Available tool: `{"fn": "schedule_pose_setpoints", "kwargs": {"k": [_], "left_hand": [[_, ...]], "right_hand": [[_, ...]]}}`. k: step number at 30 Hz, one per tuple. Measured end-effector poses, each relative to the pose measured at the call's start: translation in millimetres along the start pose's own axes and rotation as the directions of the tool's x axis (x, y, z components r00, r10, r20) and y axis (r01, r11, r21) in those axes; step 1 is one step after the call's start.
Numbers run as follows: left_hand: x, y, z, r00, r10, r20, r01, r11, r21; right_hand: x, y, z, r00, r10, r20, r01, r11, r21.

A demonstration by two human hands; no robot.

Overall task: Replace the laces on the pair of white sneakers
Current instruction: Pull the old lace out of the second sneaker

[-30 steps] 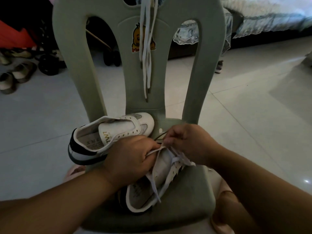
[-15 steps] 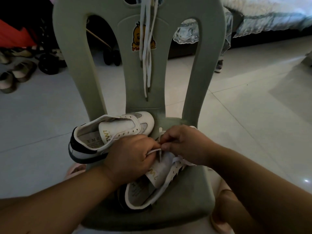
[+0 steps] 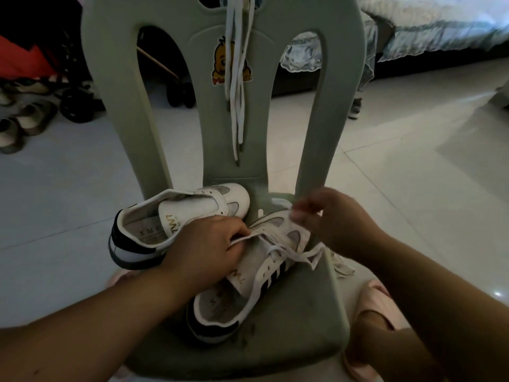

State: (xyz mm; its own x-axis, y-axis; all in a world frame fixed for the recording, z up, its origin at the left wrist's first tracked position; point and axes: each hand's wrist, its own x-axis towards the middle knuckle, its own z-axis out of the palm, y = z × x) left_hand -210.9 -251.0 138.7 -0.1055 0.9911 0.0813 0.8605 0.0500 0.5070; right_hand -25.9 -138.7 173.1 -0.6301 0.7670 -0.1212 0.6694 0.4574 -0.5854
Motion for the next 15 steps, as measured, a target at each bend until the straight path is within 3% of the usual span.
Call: {"fn": "schedule_pose_setpoints", "kwargs": {"k": [2,4,9,12,15], "left_hand": [[3,-1,-1,0.997,-0.058,0.050,0.057,0.998,0.021],[3,1,-3,0.989,-0.114,0.098,0.110,0.993,0.042],[-4,17,-8,0.983,-0.140,0.116,0.135,0.989,0.055],[-7,25,-3,0.972,-0.116,0.203,0.096,0.990,0.104],[-10,27,2,0.958,-0.087,0.272,0.055,0.991,0.124]], "right_hand": [[-7,-8,6,0.979,-0.043,0.200,0.048,0.999,-0.019],[-11,-9,13,0.956,-0.043,0.289,0.084,0.988,-0.132],[-10,-8,19,0.978,-0.117,0.175,0.164,0.946,-0.281],[-9,-12,18,0.974,-0.099,0.203,0.150,0.956,-0.253],[-9,-14,22,0.976,-0.096,0.195,0.161,0.921,-0.354]]}}
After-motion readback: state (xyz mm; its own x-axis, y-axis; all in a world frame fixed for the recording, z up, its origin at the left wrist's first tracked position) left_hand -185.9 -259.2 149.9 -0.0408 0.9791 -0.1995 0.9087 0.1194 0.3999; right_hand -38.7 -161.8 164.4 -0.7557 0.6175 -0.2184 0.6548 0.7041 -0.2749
